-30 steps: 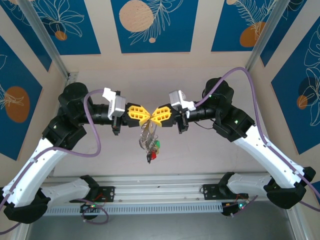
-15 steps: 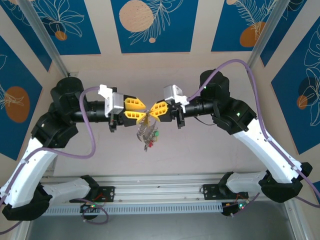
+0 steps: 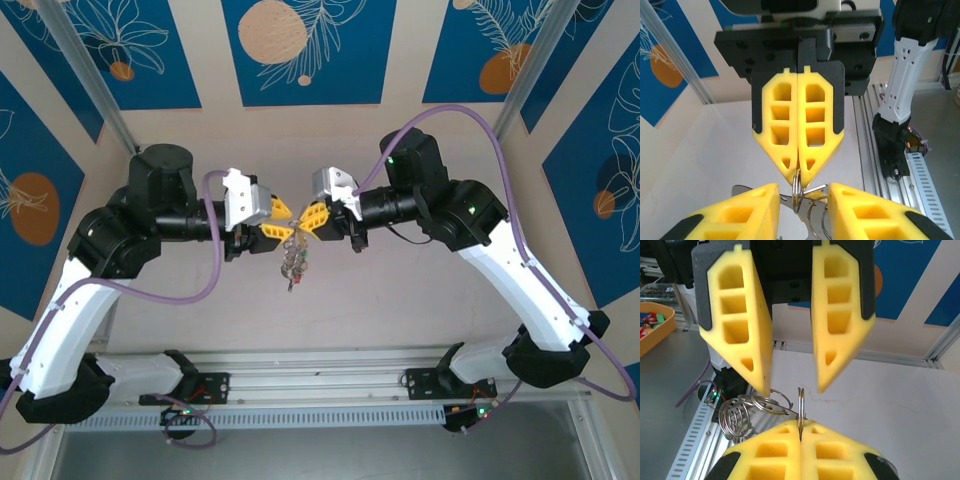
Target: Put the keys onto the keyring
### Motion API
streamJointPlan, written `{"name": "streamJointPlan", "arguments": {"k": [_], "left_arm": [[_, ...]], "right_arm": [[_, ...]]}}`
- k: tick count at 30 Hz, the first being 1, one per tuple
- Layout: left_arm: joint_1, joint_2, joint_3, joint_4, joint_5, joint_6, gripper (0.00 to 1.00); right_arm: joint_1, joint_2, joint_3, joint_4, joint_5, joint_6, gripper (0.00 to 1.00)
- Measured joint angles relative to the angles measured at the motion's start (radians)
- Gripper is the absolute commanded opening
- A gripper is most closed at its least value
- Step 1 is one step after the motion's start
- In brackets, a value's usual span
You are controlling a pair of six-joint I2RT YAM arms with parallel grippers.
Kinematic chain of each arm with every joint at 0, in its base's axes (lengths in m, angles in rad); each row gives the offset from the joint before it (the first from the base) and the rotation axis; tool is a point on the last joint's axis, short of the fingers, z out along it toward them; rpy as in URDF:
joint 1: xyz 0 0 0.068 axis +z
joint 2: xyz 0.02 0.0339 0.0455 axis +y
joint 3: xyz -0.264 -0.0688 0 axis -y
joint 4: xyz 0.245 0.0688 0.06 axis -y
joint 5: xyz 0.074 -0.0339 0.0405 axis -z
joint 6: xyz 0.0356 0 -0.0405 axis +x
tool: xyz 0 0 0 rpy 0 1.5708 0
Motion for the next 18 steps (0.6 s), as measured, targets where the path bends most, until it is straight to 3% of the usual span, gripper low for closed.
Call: {"name": "streamJointPlan", "arguments": {"k": [18], "left_arm": [[-0.016, 0.027, 0.018, -0.056, -0.023, 0.026, 0.28]], "right_arm": [[0.020, 0.046, 0.048, -0.077, 0.003, -0.015, 0.00]]}}
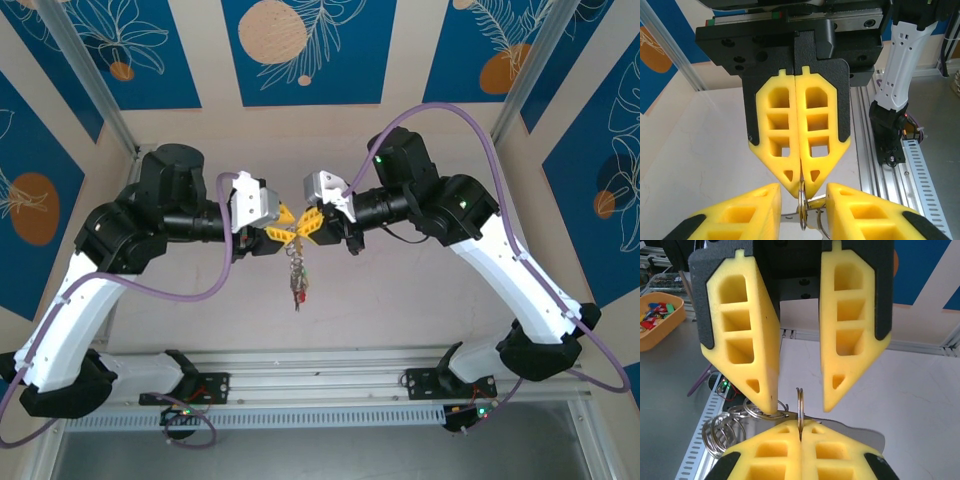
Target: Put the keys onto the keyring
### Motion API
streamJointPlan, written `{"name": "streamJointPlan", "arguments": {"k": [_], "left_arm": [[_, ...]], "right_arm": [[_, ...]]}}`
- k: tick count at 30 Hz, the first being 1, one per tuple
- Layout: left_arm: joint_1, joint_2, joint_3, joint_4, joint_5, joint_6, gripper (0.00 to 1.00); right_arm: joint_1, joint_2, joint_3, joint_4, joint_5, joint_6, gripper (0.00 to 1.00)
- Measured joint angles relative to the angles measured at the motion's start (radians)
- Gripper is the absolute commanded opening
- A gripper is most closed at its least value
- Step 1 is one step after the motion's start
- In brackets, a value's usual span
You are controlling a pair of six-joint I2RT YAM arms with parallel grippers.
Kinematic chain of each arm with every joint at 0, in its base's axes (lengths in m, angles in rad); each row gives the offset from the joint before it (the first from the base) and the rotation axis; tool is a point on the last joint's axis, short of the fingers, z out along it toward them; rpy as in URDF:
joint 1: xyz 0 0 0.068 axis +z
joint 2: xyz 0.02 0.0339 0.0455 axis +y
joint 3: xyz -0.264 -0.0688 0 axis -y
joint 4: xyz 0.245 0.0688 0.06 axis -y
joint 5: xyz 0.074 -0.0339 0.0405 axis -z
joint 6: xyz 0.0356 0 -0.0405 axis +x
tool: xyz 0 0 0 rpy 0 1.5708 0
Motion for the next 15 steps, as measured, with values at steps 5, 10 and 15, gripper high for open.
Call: {"name": "streamJointPlan", "arguments": {"k": [5, 10, 15], "left_arm": [[-0.001, 0.004, 0.002, -0.008, -0.007, 0.000, 0.26], [-0.005, 0.005, 0.002, -0.011, -0.022, 0.000, 0.22], [-0.009, 0.005, 0.002, -0.014, -0.026, 0.003, 0.12]], "right_arm": [[0.010, 0.002, 0.000, -0.001, 0.016, -0.004, 0.00], [0.012, 0.002, 0.000, -0.001, 0.027, -0.007, 0.00], [0.011, 0.002, 0.000, 0.000, 0.035, -0.008, 0.00]]}}
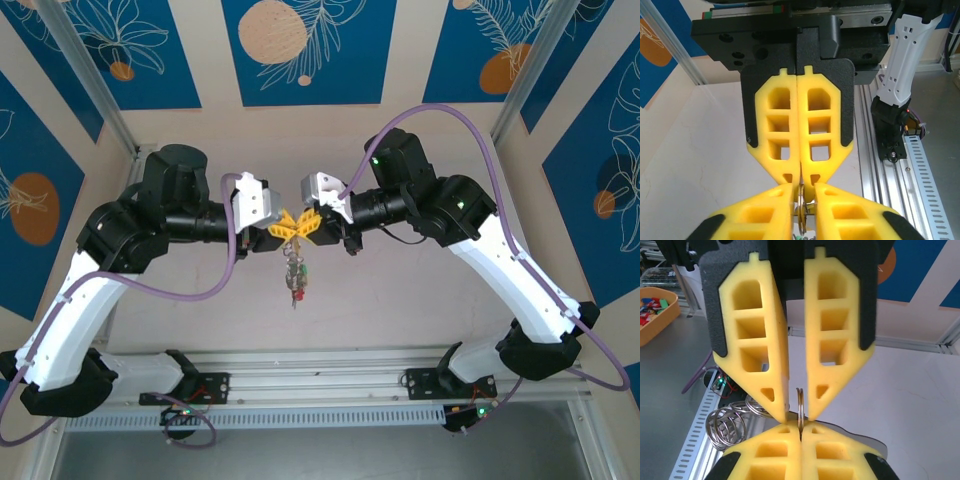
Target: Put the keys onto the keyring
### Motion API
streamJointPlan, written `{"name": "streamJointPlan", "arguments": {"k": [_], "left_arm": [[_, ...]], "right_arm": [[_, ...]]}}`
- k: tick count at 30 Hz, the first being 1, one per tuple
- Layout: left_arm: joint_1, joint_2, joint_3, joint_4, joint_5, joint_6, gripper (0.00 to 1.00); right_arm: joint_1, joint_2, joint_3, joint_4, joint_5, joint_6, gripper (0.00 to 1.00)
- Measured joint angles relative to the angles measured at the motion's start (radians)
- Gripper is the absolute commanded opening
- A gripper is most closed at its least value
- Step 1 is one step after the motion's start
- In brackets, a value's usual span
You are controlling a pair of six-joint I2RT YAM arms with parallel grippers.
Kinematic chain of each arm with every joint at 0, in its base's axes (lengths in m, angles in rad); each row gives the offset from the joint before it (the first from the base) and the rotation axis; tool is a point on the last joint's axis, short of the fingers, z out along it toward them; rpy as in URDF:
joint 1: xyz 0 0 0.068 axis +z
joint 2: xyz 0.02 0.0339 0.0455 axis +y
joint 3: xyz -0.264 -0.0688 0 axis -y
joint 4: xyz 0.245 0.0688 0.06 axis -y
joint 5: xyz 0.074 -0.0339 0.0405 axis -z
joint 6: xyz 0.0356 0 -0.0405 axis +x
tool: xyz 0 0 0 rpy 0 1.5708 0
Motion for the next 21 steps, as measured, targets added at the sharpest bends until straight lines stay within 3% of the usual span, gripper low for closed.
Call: {"name": "streamJointPlan", "arguments": {"k": [3, 8, 9, 14, 18, 21], "left_arm": [[0.000, 0.000, 0.000, 0.000, -0.009, 0.008, 0.01], [-0.001, 0.000, 0.000, 0.000, -0.018, 0.013, 0.00], [-0.001, 0.000, 0.000, 0.000, -0.018, 0.013, 0.00], [-0.002, -0.008, -0.017, 0.010, -0.019, 0.012, 0.00], [-0.002, -0.026, -0.058, 0.030, -0.013, -0.002, 0.00], [-0.002, -0.039, -0.072, 0.050, 0.004, -0.010, 0.00]], "right_arm": [[0.001, 0.000, 0.000, -0.002, 0.003, -0.005, 0.00], [0.002, 0.000, 0.000, -0.002, 0.009, -0.006, 0.00], [0.002, -0.002, -0.002, 0.001, 0.010, -0.006, 0.02], [0.005, -0.029, -0.051, 0.056, 0.007, -0.007, 0.30], [0.006, -0.081, -0.126, 0.130, -0.012, 0.009, 0.35], [-0.011, -0.117, -0.179, 0.189, -0.062, 0.051, 0.31]]}}
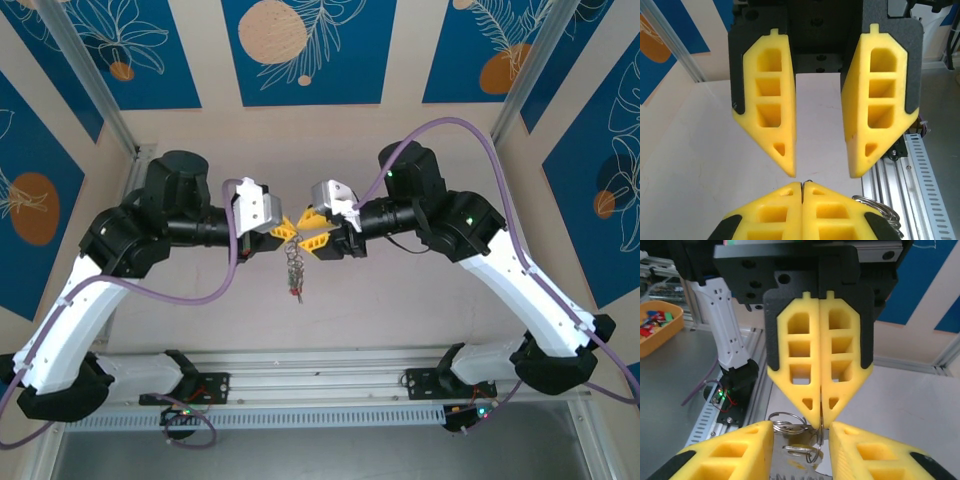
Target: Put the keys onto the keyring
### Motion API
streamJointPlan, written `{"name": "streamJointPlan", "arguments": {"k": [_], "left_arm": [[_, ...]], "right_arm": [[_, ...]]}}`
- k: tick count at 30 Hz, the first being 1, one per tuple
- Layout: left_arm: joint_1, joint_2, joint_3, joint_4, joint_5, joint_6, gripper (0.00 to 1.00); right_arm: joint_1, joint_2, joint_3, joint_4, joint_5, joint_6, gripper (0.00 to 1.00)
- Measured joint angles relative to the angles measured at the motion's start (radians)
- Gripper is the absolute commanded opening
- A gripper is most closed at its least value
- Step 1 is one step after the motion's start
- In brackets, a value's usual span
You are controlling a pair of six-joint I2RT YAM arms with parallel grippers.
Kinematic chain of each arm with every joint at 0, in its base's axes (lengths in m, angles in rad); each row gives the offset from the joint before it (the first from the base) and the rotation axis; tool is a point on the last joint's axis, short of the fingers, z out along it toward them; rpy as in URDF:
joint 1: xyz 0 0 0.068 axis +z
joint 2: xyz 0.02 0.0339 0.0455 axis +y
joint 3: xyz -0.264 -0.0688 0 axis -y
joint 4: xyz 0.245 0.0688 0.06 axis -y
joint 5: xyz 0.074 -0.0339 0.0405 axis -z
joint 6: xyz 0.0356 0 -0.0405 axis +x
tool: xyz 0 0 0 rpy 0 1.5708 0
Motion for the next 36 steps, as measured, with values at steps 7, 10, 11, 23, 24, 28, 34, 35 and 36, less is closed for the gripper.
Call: {"name": "streamJointPlan", "arguments": {"k": [7, 10, 11, 23, 24, 28, 34, 35, 36], "left_arm": [[0.000, -0.035, -0.014, 0.048, 0.048, -0.024, 0.00], [0.000, -0.040, -0.020, 0.068, 0.064, -0.031, 0.00], [0.000, -0.040, -0.023, 0.075, 0.069, -0.031, 0.00], [0.000, -0.043, -0.057, 0.103, 0.087, -0.039, 0.00], [0.000, -0.043, -0.058, 0.103, 0.087, -0.039, 0.00], [0.000, -0.043, -0.058, 0.111, 0.088, -0.039, 0.00], [0.000, -0.045, -0.058, 0.116, 0.093, -0.041, 0.00], [0.000, -0.045, -0.058, 0.117, 0.095, -0.043, 0.00], [0.000, -0.045, -0.058, 0.117, 0.094, -0.046, 0.00]], "right_arm": [[-0.043, -0.011, -0.043, 0.076, -0.101, 0.088, 0.24], [-0.047, -0.011, -0.048, 0.081, -0.120, 0.105, 0.21], [-0.047, -0.011, -0.048, 0.082, -0.126, 0.108, 0.20], [-0.049, -0.011, -0.067, 0.087, -0.166, 0.124, 0.17], [-0.049, -0.011, -0.070, 0.087, -0.166, 0.124, 0.17], [-0.049, -0.011, -0.087, 0.085, -0.166, 0.124, 0.19], [-0.053, -0.011, -0.089, 0.085, -0.166, 0.132, 0.09], [-0.056, -0.011, -0.092, 0.087, -0.166, 0.133, 0.06], [-0.058, -0.014, -0.095, 0.090, -0.167, 0.137, 0.06]]}}
